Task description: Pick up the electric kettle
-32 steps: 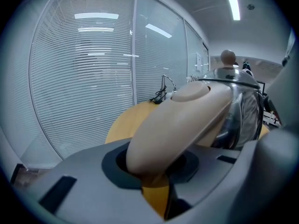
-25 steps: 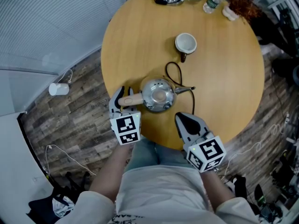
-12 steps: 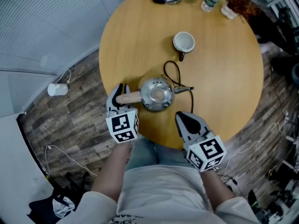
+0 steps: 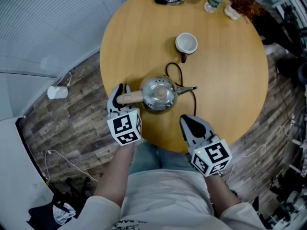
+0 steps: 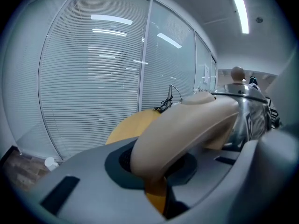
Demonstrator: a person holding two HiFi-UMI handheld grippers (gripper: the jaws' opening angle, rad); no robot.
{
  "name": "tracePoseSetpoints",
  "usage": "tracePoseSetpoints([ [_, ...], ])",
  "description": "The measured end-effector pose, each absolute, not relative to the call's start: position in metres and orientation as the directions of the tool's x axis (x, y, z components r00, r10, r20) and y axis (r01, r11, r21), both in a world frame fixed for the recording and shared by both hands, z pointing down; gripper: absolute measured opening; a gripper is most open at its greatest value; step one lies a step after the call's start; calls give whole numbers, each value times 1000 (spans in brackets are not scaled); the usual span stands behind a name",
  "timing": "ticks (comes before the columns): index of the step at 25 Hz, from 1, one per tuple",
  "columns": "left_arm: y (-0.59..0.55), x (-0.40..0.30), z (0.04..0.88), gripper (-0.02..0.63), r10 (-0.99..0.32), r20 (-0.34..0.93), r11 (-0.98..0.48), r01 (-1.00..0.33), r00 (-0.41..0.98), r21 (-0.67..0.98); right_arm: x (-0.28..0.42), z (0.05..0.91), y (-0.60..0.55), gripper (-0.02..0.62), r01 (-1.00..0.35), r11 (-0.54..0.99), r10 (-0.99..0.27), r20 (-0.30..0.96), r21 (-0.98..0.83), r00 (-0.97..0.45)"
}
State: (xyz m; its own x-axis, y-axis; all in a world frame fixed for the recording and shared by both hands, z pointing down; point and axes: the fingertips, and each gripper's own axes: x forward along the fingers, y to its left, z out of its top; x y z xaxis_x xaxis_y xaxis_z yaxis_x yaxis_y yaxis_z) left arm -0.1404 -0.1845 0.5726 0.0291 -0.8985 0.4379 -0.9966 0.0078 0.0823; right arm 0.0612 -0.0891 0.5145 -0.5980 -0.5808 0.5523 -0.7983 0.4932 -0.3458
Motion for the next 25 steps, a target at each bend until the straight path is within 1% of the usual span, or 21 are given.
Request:
tracePoseSetpoints([
  [7, -189, -149, 556, 55, -913, 408, 66, -991, -14, 114, 65, 509, -86, 32, -801, 490, -588, 548, -343, -595],
  [25, -169, -154, 513, 57, -924, 382, 53, -991, -2, 123, 71, 478, -85, 32, -809, 497, -644, 490, -314, -587],
])
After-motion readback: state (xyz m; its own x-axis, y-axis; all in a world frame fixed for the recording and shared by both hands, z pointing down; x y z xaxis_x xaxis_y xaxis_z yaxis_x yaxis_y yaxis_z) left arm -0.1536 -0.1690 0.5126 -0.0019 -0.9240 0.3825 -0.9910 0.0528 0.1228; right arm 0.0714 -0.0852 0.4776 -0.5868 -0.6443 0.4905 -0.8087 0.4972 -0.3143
